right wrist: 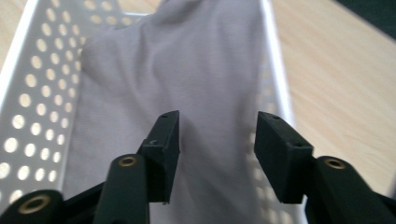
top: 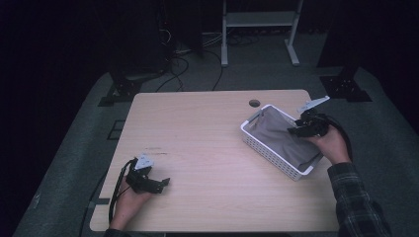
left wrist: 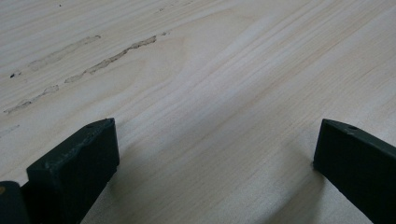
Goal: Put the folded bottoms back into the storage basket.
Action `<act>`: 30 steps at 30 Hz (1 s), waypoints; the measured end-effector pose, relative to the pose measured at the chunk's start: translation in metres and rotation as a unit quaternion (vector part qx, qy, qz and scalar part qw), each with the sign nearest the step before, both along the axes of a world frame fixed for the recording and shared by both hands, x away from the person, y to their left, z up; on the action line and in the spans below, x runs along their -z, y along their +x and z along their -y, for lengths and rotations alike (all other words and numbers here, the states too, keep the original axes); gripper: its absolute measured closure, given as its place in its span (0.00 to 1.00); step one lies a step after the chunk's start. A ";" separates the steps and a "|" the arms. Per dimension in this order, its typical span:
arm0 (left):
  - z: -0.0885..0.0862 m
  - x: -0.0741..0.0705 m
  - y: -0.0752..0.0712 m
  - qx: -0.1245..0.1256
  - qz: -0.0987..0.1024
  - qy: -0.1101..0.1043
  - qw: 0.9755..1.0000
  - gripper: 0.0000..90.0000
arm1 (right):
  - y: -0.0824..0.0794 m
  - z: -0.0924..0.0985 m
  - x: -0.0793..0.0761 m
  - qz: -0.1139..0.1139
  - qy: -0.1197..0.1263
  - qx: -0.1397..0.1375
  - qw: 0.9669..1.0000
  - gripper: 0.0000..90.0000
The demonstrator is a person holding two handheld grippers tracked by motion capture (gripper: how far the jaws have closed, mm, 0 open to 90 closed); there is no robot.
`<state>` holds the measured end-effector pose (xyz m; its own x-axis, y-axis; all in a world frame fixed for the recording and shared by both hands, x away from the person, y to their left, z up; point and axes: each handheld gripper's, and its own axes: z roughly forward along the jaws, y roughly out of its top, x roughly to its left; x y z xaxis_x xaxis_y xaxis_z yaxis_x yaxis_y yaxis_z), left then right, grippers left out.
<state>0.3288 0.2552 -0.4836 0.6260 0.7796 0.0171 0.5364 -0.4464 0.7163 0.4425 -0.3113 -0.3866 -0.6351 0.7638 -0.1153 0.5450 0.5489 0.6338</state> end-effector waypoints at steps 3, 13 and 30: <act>0.000 0.000 0.000 0.000 0.000 0.000 1.000 0.00 | -0.002 0.012 -0.005 0.005 -0.003 0.019 1.000 0.64; 0.000 0.000 0.000 0.000 0.000 0.000 1.000 0.00 | -0.003 0.048 0.003 -0.008 -0.007 0.065 0.998 0.79; 0.000 0.000 0.000 0.000 0.000 0.000 1.000 0.00 | -0.011 0.047 0.011 -0.028 0.019 0.070 0.997 0.93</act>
<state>0.3288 0.2552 -0.4836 0.6263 0.7794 0.0172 0.5365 -0.4468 0.7159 0.4317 -0.3580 -0.3979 -0.5272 0.8481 -0.0525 0.6489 0.4417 0.6195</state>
